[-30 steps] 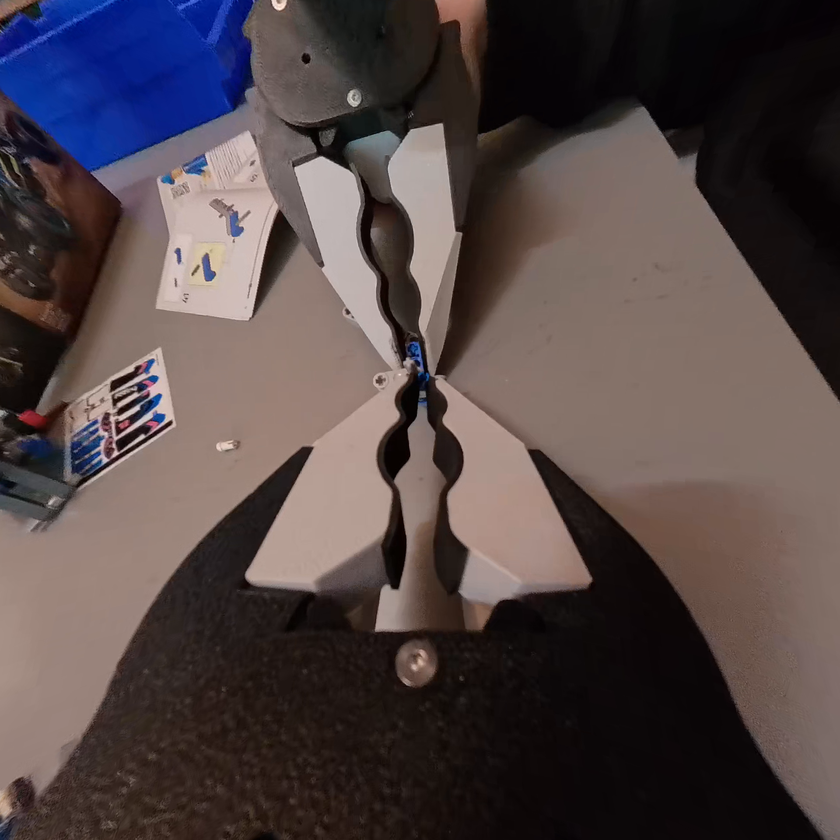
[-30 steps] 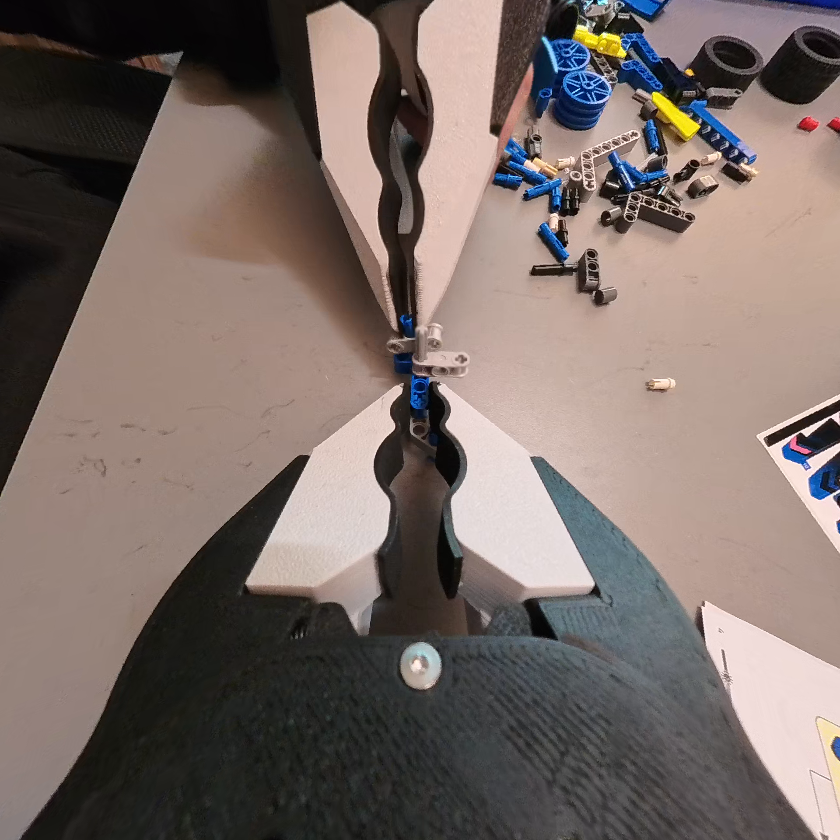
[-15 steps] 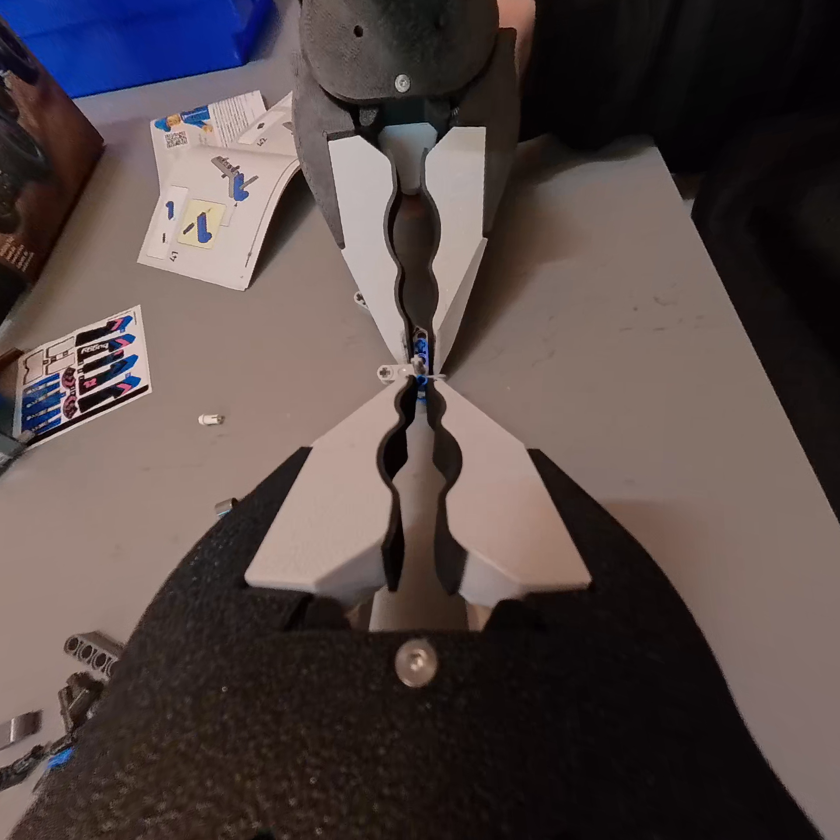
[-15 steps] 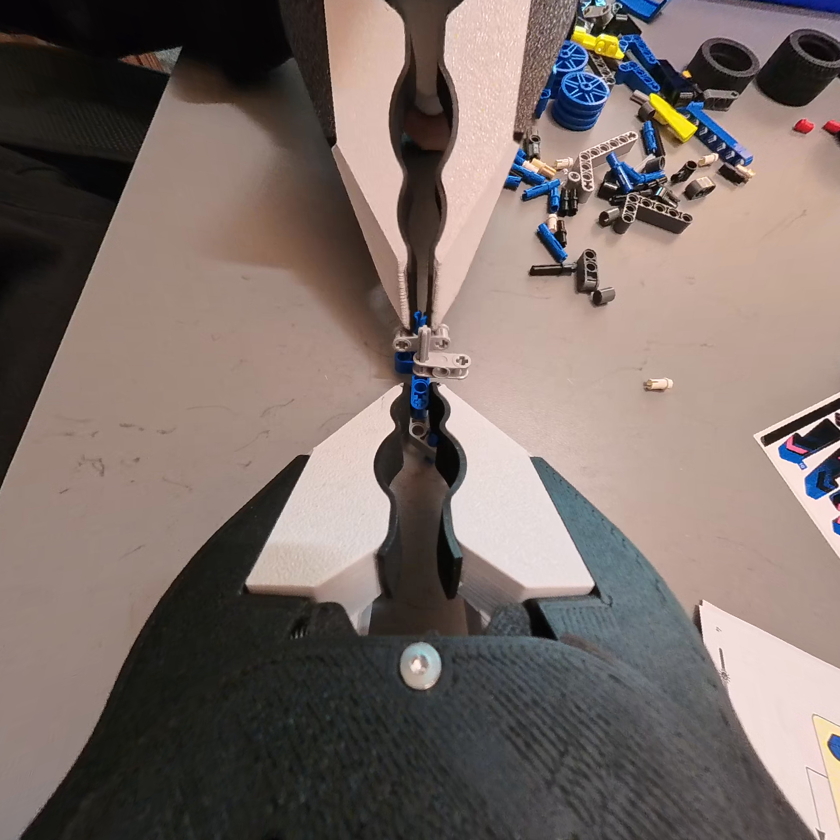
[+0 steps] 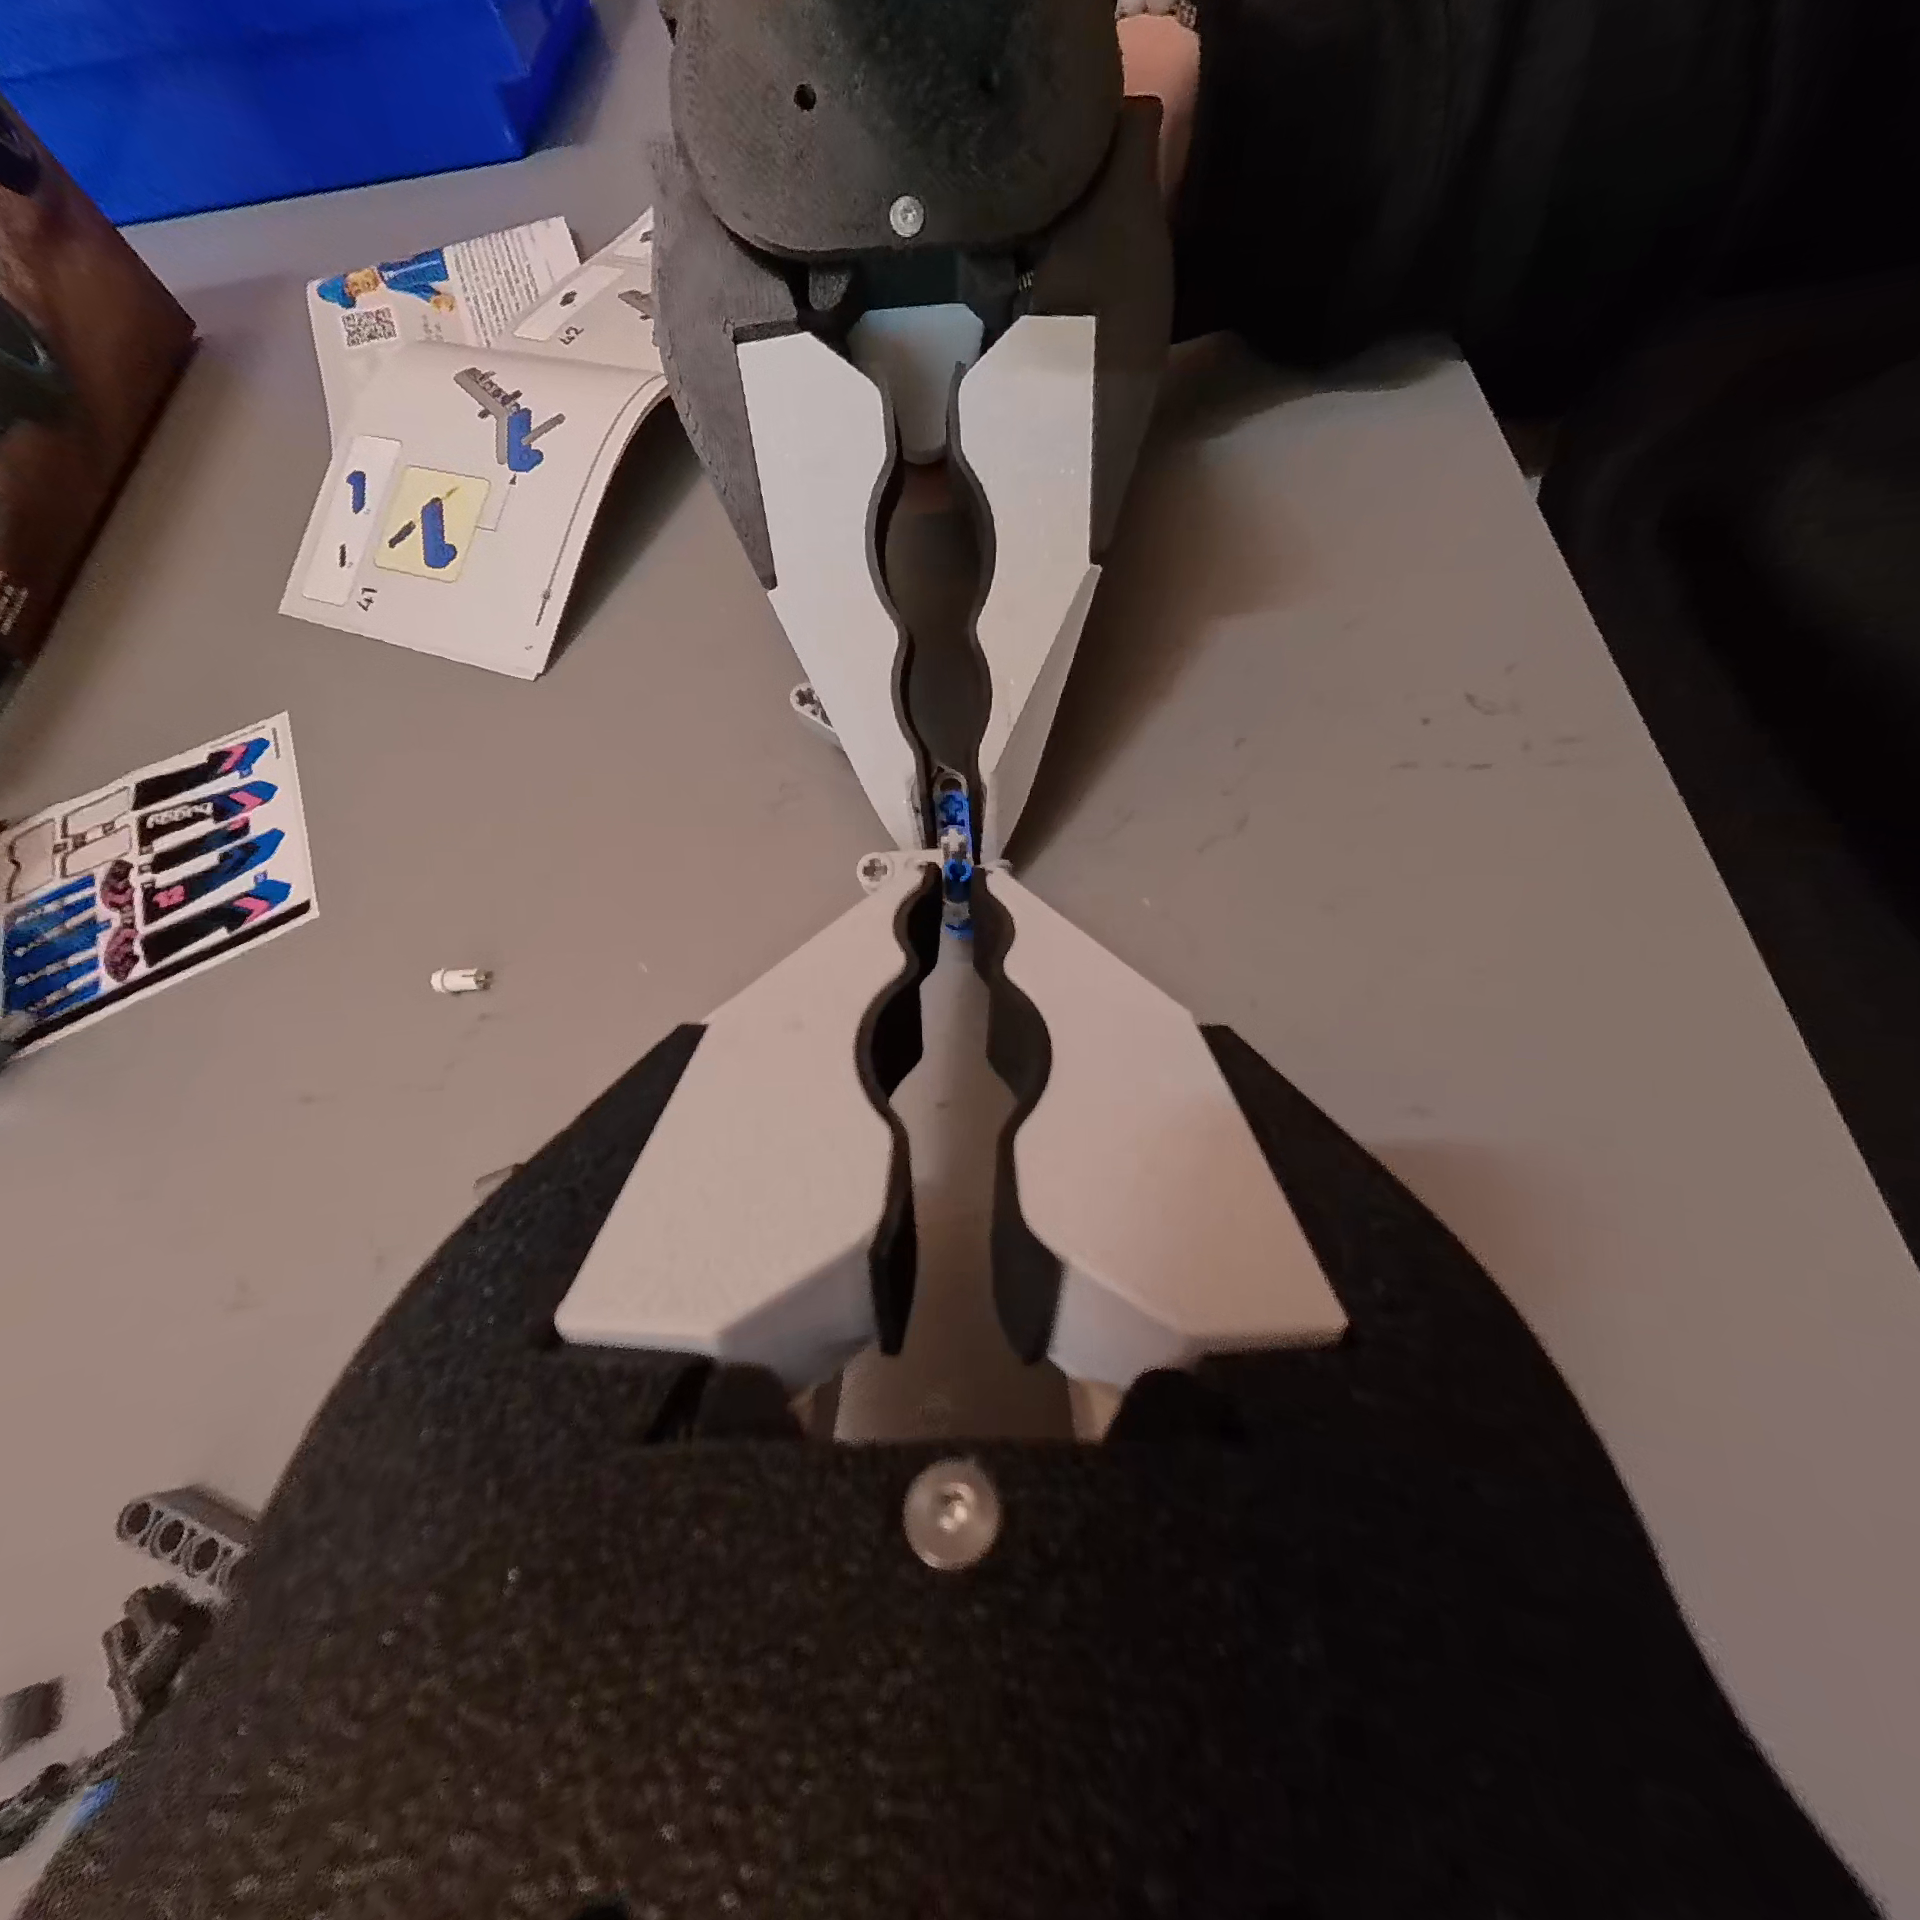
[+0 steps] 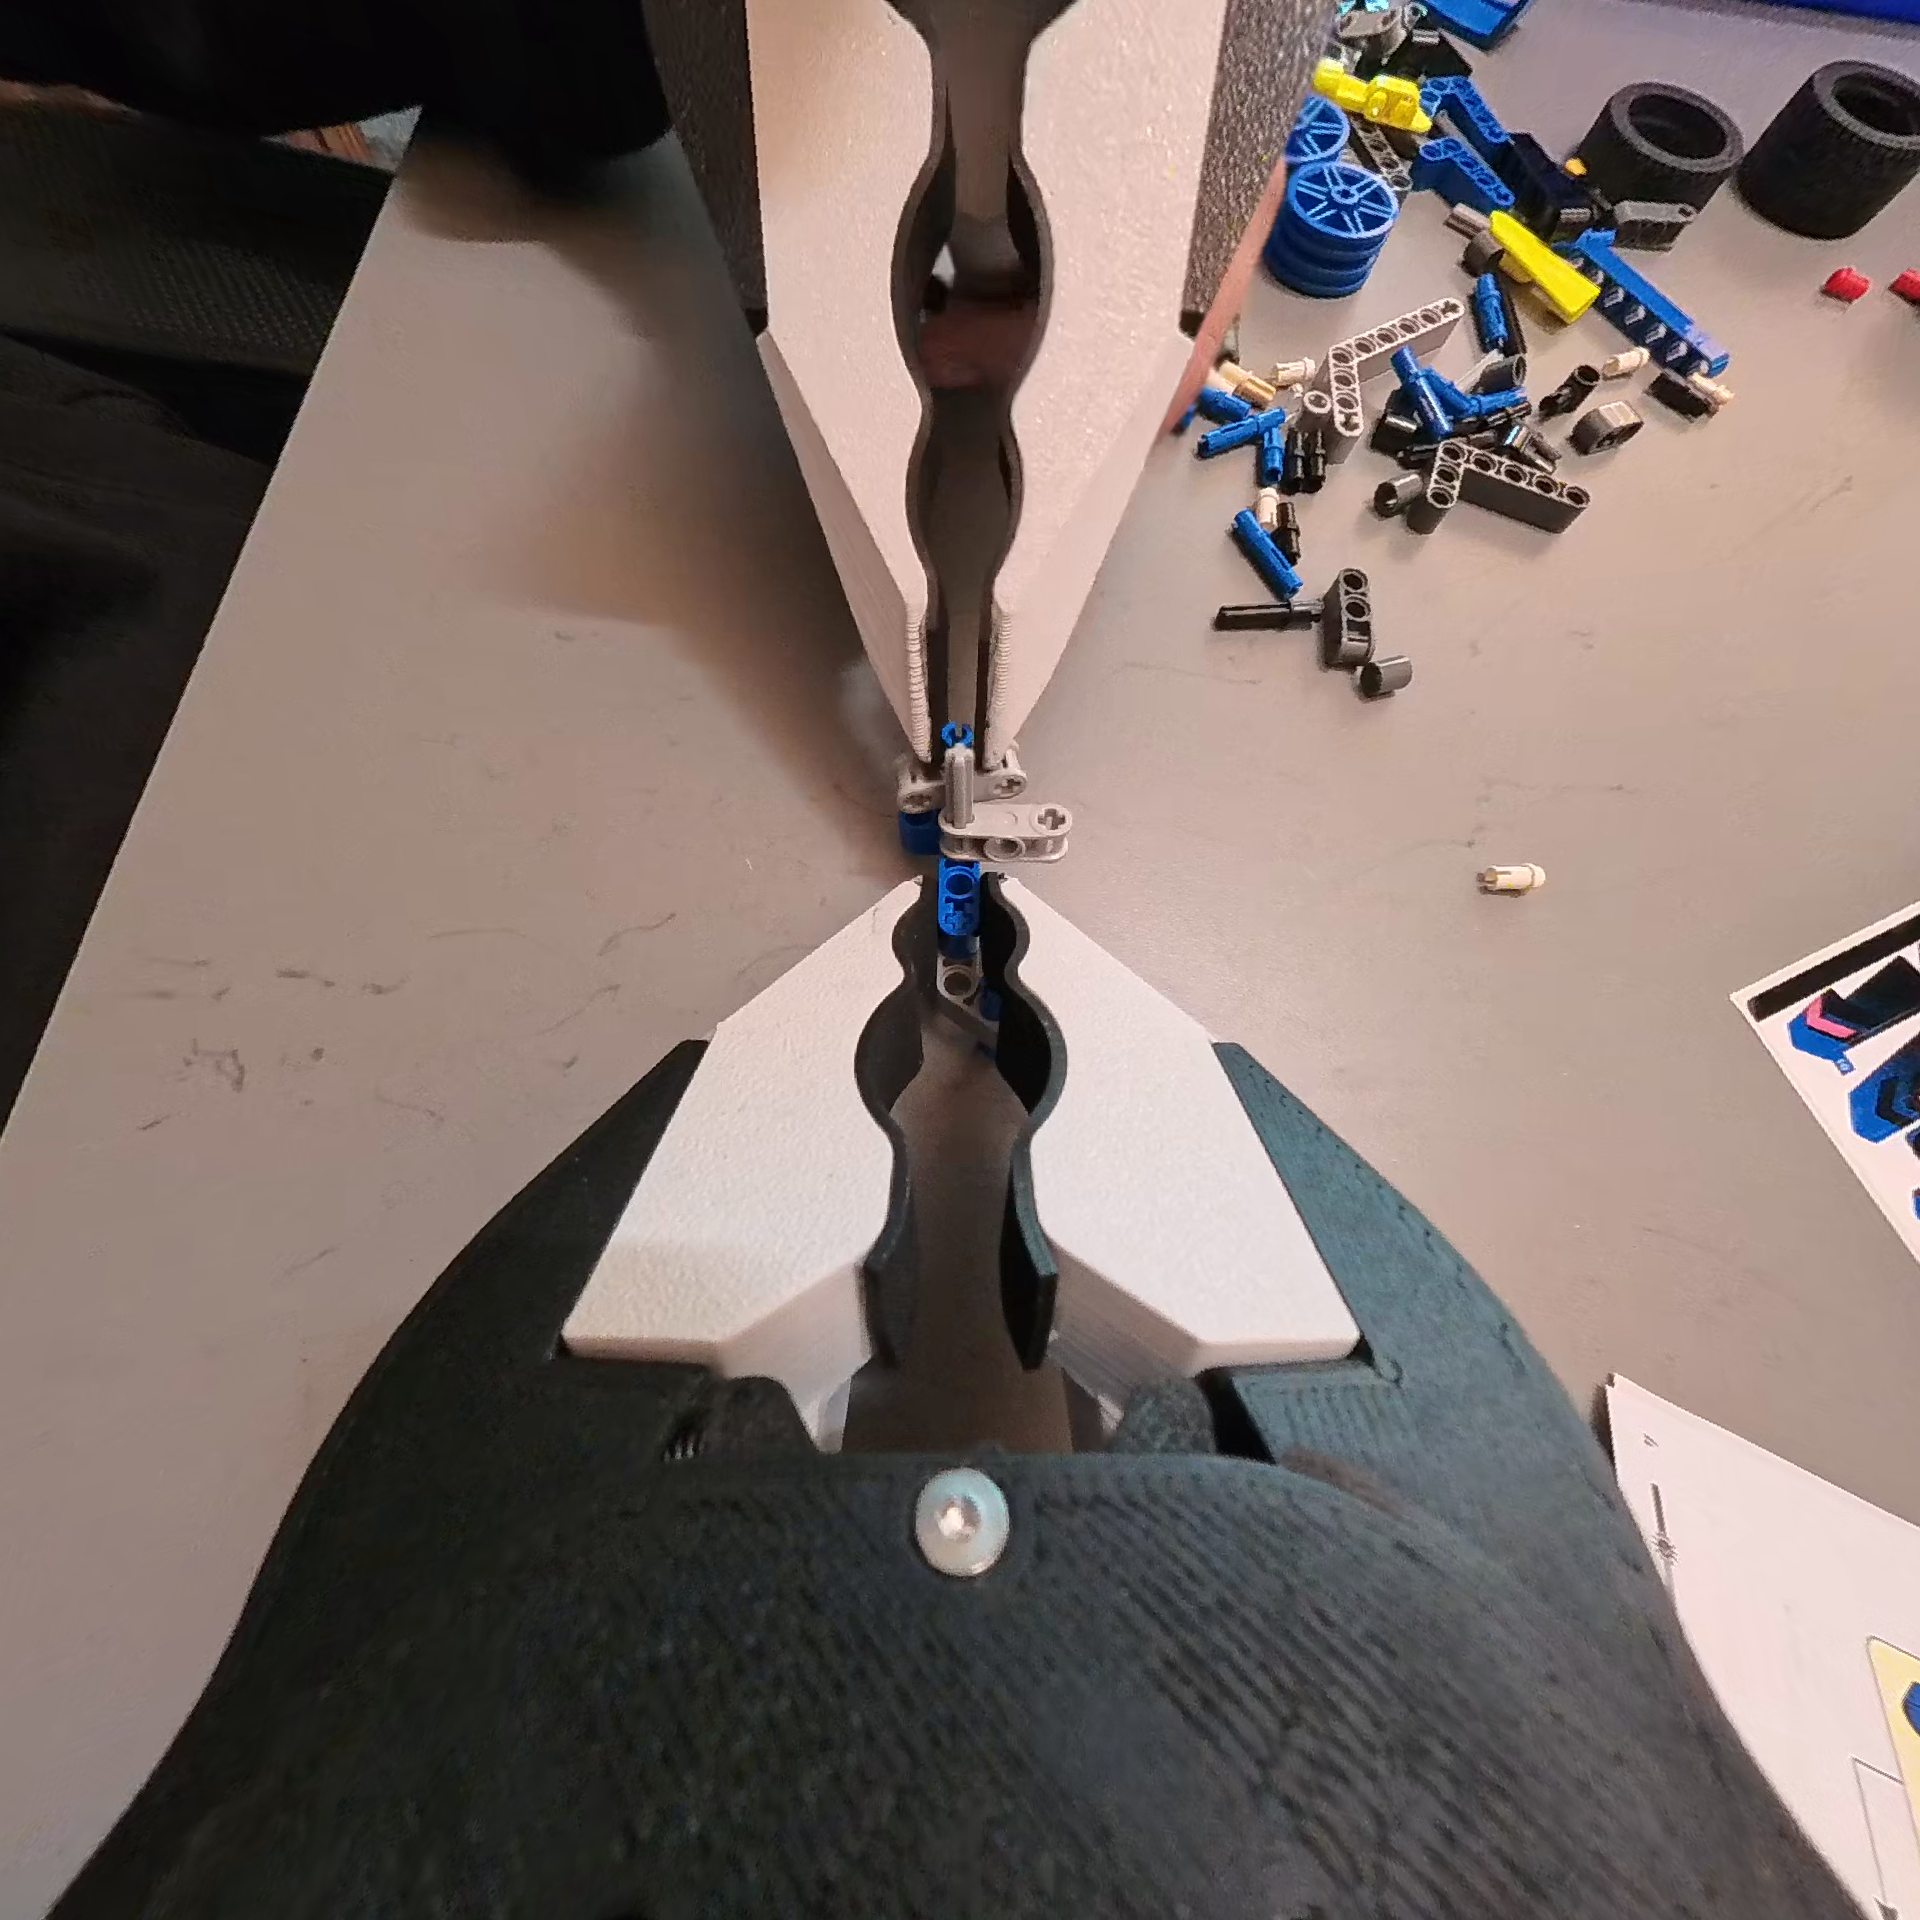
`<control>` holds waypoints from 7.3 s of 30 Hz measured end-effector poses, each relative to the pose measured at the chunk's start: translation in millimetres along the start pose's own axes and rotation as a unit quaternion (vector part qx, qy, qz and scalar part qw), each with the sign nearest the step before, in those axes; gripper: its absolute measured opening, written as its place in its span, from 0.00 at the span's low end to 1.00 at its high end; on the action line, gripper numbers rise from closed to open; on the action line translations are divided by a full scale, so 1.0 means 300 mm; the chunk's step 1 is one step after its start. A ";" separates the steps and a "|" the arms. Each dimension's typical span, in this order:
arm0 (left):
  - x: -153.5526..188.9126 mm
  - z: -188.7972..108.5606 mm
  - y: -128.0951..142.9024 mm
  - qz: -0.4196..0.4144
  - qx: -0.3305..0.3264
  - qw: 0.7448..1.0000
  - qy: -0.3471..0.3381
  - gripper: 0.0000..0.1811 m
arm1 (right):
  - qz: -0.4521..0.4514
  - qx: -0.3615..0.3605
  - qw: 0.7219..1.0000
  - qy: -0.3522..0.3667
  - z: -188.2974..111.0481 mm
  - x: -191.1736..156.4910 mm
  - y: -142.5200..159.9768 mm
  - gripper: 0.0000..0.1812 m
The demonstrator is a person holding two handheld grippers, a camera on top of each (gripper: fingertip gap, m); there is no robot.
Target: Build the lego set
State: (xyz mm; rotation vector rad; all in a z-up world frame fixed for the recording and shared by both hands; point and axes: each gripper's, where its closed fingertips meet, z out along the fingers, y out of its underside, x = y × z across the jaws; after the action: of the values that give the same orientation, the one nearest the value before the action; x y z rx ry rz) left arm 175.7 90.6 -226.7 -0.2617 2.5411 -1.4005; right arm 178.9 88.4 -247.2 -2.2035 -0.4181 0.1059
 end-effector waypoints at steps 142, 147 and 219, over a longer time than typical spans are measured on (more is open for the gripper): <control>-0.105 -0.066 -0.128 -0.103 0.078 0.976 -0.177 0.08 | 0.077 0.180 0.977 0.082 -0.120 0.088 -0.157 0.03; -0.129 -0.074 -0.138 -0.090 0.088 0.966 -0.227 0.06 | 0.085 0.210 0.968 0.108 -0.143 0.112 -0.178 0.05; -0.047 0.101 -0.078 -0.031 -0.049 0.979 -0.193 0.04 | -0.186 -0.125 0.959 0.175 -0.181 0.080 0.012 0.08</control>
State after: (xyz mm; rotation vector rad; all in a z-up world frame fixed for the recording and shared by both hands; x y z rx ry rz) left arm 199.0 57.6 -220.9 -0.5750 2.2956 -1.1150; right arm 214.5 53.6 -214.6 -2.2845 -0.6631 -0.5615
